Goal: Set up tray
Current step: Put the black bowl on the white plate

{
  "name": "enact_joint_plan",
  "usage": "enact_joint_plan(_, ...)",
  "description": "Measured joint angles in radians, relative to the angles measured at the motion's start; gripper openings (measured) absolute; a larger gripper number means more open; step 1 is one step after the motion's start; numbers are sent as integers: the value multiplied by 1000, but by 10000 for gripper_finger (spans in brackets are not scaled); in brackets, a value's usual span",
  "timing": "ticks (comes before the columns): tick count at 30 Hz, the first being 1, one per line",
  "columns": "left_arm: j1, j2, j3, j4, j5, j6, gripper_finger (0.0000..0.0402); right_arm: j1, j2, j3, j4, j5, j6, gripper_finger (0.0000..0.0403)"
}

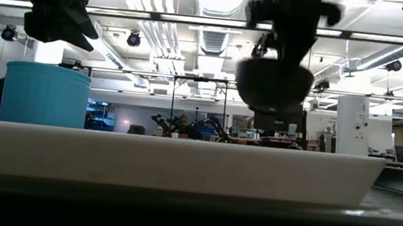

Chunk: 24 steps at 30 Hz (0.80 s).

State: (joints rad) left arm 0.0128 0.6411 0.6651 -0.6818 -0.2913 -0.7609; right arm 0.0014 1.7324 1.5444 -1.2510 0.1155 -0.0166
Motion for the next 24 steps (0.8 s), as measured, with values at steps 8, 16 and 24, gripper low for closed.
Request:
enact_joint_plan(8,-1,0,0,1,0,0,120,250,93,136,1,-124,-58,8)
enact_joint_plan(16,0,0,0,5,3,0,120,340,282,347,-24,-117,-190,8)
enact_joint_plan(24,0,0,1,5,31,0,120,369,463,618,-160,-113,-400,8)
